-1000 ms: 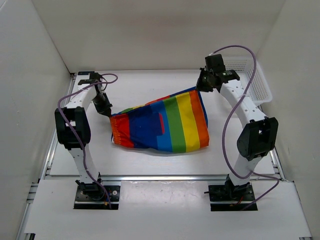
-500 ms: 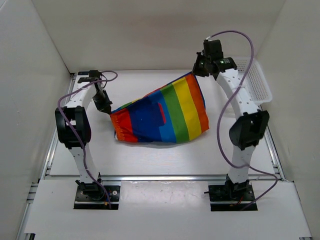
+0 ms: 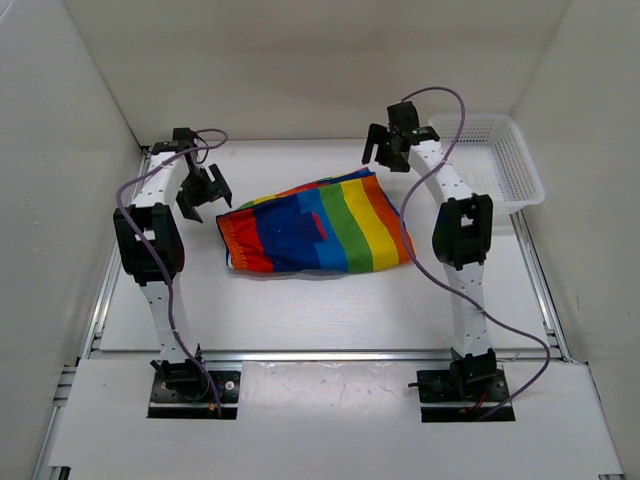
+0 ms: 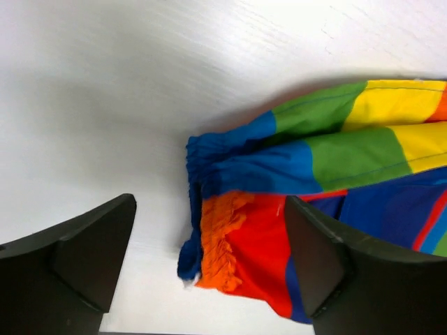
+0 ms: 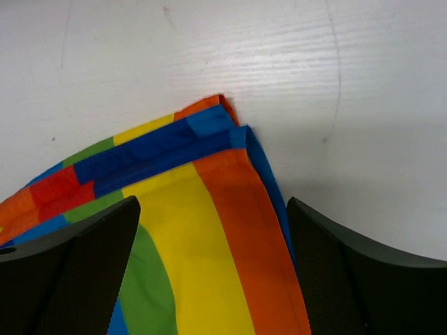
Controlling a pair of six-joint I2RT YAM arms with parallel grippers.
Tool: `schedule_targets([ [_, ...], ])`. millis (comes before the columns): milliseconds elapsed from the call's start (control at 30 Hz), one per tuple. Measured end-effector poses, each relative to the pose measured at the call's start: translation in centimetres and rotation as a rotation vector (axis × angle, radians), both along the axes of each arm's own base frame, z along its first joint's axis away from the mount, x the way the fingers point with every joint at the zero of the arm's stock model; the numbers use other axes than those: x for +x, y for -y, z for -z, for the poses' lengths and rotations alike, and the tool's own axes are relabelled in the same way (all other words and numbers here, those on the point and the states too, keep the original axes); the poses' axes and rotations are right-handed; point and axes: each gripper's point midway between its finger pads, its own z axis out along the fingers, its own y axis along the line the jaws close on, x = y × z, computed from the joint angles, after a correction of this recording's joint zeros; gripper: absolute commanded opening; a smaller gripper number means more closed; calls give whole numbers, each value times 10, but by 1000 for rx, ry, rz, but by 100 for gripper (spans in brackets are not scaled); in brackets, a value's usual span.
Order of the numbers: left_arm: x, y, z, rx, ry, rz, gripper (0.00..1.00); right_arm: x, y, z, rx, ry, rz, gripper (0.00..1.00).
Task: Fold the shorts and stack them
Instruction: Fold the shorts
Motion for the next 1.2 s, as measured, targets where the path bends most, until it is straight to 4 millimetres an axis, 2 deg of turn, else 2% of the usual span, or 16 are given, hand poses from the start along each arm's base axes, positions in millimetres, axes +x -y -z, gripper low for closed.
schedule_targets([
  [167,-10,-6,-39,31,73,-37,98,-47,14,-44,3,17,2,93],
  [200,-17,-6,-47,33,87,-42,91,-60,17,-52,6,15,6,93],
  [233,-27,-5,-55,31,108,-48,88,-74,20,-62,14,18,9,93],
  [300,-50,1,-65,2,129,-47,87,-97,24,-71,34,27,14,93],
  [333,-62,6,-67,-20,136,-45,90,-110,27,-72,41,18,14,93],
  [433,-94,22,-50,-90,96,-39,98,-143,34,-52,48,-37,26,96],
  [500,-106,35,-28,-128,45,-28,99,-168,42,-25,35,-116,38,96],
  [667,-119,56,27,-189,-87,-12,99,-215,71,32,53,-297,107,99],
  [700,-118,57,34,-194,-102,-14,95,-219,74,38,66,-318,118,99],
  [800,-112,60,53,-211,-127,-21,80,-220,82,46,109,-343,145,99],
  [833,-111,60,58,-215,-135,-24,63,-216,80,47,121,-333,142,99],
  [900,-105,62,62,-223,-138,-27,40,-204,74,51,134,-326,130,99],
  [967,-97,63,60,-230,-121,-24,10,-188,63,58,137,-317,109,93],
  [1067,-81,64,51,-231,-73,-7,10,-166,42,70,142,-308,67,85],
  [1167,-66,65,41,-231,-25,6,10,-149,19,77,147,-295,25,60],
  [1200,-62,65,37,-231,-14,11,10,-144,11,76,149,-282,12,29],
])
